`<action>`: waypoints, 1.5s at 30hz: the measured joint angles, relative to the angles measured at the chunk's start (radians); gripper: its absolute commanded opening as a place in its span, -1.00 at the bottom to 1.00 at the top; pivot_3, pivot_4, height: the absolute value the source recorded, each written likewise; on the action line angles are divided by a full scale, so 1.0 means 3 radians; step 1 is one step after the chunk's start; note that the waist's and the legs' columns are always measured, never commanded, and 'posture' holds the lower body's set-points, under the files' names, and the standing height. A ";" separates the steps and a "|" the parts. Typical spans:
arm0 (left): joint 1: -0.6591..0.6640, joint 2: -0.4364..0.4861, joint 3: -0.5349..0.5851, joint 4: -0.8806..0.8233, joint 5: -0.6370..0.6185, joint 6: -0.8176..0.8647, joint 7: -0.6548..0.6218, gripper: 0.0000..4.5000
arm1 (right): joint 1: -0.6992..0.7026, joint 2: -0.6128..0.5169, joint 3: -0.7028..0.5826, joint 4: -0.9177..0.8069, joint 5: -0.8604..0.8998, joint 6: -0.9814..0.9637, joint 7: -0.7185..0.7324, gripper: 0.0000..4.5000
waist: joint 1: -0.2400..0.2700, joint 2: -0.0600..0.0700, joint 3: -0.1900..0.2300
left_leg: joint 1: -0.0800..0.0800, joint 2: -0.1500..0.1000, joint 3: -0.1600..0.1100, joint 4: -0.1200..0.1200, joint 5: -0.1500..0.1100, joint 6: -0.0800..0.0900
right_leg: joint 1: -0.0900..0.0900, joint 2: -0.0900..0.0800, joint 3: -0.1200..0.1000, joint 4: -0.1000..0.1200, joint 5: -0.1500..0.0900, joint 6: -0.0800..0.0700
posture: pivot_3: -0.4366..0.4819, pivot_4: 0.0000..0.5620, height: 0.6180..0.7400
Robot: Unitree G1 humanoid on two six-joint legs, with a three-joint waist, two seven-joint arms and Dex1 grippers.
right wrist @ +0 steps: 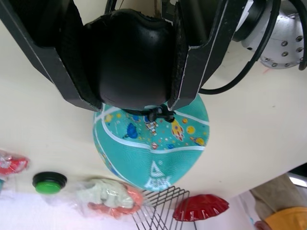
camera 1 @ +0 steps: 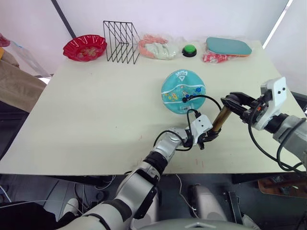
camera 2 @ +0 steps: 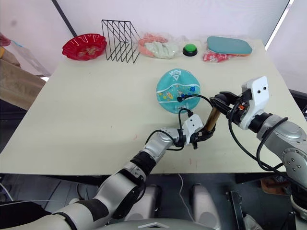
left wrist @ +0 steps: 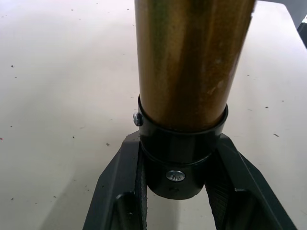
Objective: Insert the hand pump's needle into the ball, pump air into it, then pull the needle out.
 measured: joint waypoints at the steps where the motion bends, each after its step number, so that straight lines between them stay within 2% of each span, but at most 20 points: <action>1: 0.0000 -0.0019 0.0000 0.0081 0.0021 -0.0022 0.0021 -0.52 | 0.0053 0.0022 0.0003 0.0000 -0.0020 0.0000 -0.0009 -0.26 | 0.0000 0.0000 0.0000 | 0.0000 0.0000 0.0000 0.0000 0.0000 0.0000 | 0.0000 0.0000 0.0000 0.0000 0.0000 0.0000 | -0.05 -0.47 1.00; 8: 0.0002 0.0020 0.0026 0.0245 0.0023 -0.0212 -0.0041 -0.52 | 0.0133 0.0161 0.0121 -0.0111 -0.0200 -0.0082 -0.0071 -0.26 | -0.0015 0.0000 -0.0001 | 0.0006 0.0003 0.0003 0.0000 0.0000 0.0000 | 0.0001 0.0002 0.0001 0.0002 0.0000 0.0001 | -0.05 -0.47 1.00; 14: 0.0002 0.0230 0.0106 0.0252 -0.0044 -0.0318 -0.0379 -0.52 | 0.0002 0.0301 0.0407 -0.0124 -0.0418 -0.0188 0.0004 -0.26 | -0.0089 -0.0001 -0.0003 | 0.0010 0.0007 0.0006 0.0000 0.0000 0.0000 | 0.0001 0.0006 0.0003 0.0004 0.0000 0.0001 | -0.05 -0.47 1.00; 18: 0.0028 0.0262 0.0130 0.0243 -0.0045 -0.0356 -0.0396 -0.52 | 0.0006 0.0422 0.0464 -0.0088 -0.0532 -0.0293 0.0021 -0.26 | -0.0097 -0.0002 -0.0005 | 0.0012 0.0007 0.0007 0.0000 0.0000 0.0000 | 0.0001 0.0006 0.0005 0.0005 0.0001 0.0001 | -0.05 -0.47 1.00; 26: 0.0134 0.0247 0.0165 0.0162 -0.0046 -0.0355 -0.0340 -0.52 | 0.0003 0.0573 0.0445 -0.0092 -0.0556 -0.0324 0.0057 -0.26 | -0.0093 -0.0001 -0.0007 | 0.0011 0.0007 0.0007 0.0000 0.0000 0.0000 | 0.0001 0.0005 0.0005 0.0005 0.0001 0.0002 | -0.05 -0.47 1.00; 28: 0.0149 0.0245 0.0154 0.0164 -0.0041 -0.0361 -0.0339 -0.52 | -0.0048 0.0584 0.0332 -0.0096 -0.0440 -0.0308 0.0055 -0.26 | -0.0093 -0.0001 -0.0007 | 0.0011 0.0007 0.0009 0.0001 0.0000 0.0000 | 0.0001 0.0005 0.0006 0.0005 0.0001 0.0002 | -0.05 -0.47 1.00; 36: 0.0155 0.0236 0.0130 0.0167 -0.0009 -0.0394 -0.0313 -0.52 | -0.0351 0.0321 -0.0115 -0.0254 0.0157 -0.0157 -0.0007 -0.26 | -0.0086 -0.0001 -0.0006 | 0.0009 0.0005 0.0009 0.0001 0.0000 0.0000 | 0.0001 0.0003 0.0007 0.0004 0.0001 0.0002 | -0.05 -0.47 1.00; 39: 0.0156 0.0234 0.0127 0.0168 0.0002 -0.0407 -0.0309 -0.52 | -0.0644 -0.0077 -0.0373 -0.0241 0.0584 0.0014 -0.0035 -0.26 | -0.0085 0.0000 -0.0006 | 0.0007 0.0004 0.0010 0.0001 0.0000 0.0000 | 0.0001 0.0002 0.0007 0.0003 0.0002 0.0003 | -0.05 -0.47 1.00; 45: 0.0162 0.0234 0.0127 0.0169 0.0021 -0.0428 -0.0307 -0.52 | -0.0772 -0.0276 -0.0467 -0.0165 0.0770 0.0044 -0.0019 -0.26 | -0.0075 -0.0001 -0.0007 | 0.0007 0.0004 0.0010 0.0000 0.0000 0.0001 | 0.0001 0.0002 0.0008 0.0002 0.0003 0.0000 | -0.05 -0.47 1.00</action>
